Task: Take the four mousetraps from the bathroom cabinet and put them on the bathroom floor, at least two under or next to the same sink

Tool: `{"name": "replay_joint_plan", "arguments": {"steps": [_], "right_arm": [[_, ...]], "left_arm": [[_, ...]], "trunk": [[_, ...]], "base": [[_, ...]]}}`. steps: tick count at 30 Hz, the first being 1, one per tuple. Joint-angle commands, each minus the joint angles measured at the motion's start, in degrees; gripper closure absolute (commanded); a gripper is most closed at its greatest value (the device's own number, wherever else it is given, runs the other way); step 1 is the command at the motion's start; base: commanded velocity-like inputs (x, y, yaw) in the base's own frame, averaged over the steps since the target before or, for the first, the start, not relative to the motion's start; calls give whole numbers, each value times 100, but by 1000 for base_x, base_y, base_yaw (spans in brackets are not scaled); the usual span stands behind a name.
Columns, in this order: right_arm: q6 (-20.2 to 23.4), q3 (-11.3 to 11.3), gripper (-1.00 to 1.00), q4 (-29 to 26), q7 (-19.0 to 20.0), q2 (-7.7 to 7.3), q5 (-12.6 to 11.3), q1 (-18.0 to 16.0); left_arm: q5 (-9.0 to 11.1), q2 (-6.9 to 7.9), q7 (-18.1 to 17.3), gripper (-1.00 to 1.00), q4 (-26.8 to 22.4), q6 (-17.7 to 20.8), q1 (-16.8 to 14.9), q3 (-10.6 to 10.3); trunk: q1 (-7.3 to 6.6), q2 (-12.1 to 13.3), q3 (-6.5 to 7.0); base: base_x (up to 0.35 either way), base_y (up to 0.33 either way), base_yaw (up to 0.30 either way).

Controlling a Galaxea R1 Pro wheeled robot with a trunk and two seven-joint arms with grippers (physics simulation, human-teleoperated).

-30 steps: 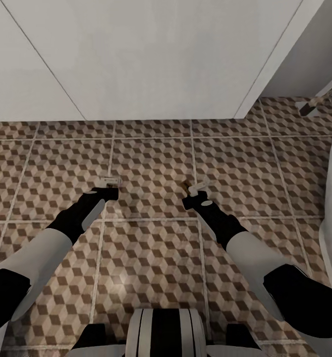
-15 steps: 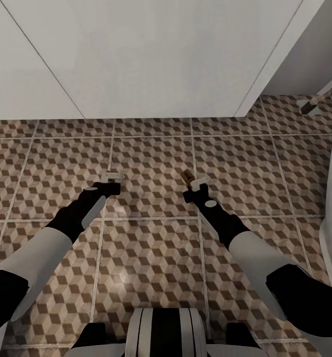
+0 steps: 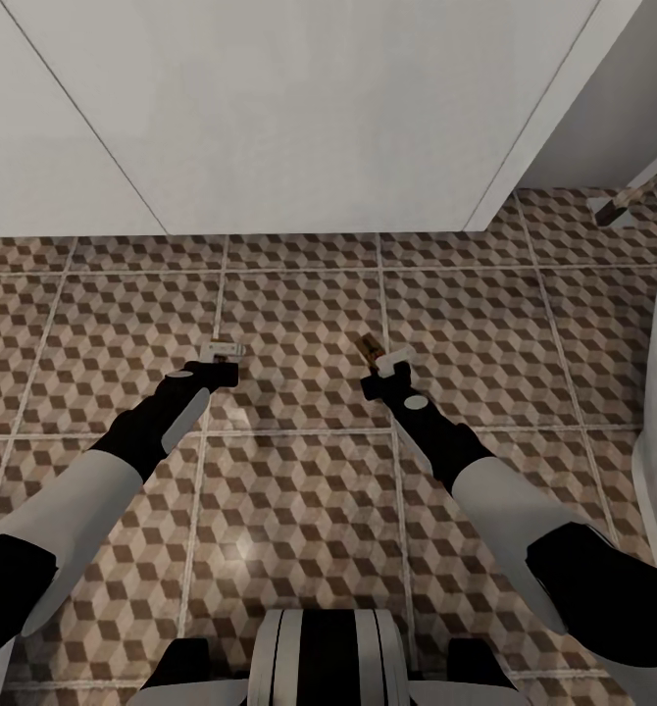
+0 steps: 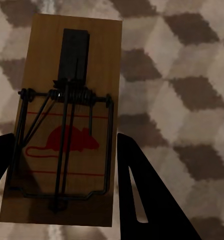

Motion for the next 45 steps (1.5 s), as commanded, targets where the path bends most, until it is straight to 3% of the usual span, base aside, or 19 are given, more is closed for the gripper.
{"name": "replay_joint_plan", "arguments": {"steps": [1, 9, 26, 33, 45], "right_arm": [[14, 41, 100, -28, -34, -10, -61, -4], [16, 34, 100, -205, -44, -32, -60, -4], [17, 42, 100, -219, -45, -25, -60, -4], [16, 42, 100, -219, -41, -25, -60, -4], [-14, 47, 100, -219, -65, -23, -60, -4]], "left_arm": [[39, 11, 61, 100, -15, 20, -3, -37], [39, 11, 61, 100, -20, 27, 0, -37], [33, 26, 61, 100, -29, 28, 8, -37], [20, 23, 61, 100, -34, 28, 8, -50], [-55, 19, 208, 100, -52, -7, 34, -409]], "trunk": [[-1, -1, -3], [-1, -1, -3], [43, -24, -386], [46, -25, -394], [46, -25, -394]], "base": [[0, 0, 0], [0, 0, 0], [0, 0, 0], [0, 0, 0], [0, 0, 0]]}}
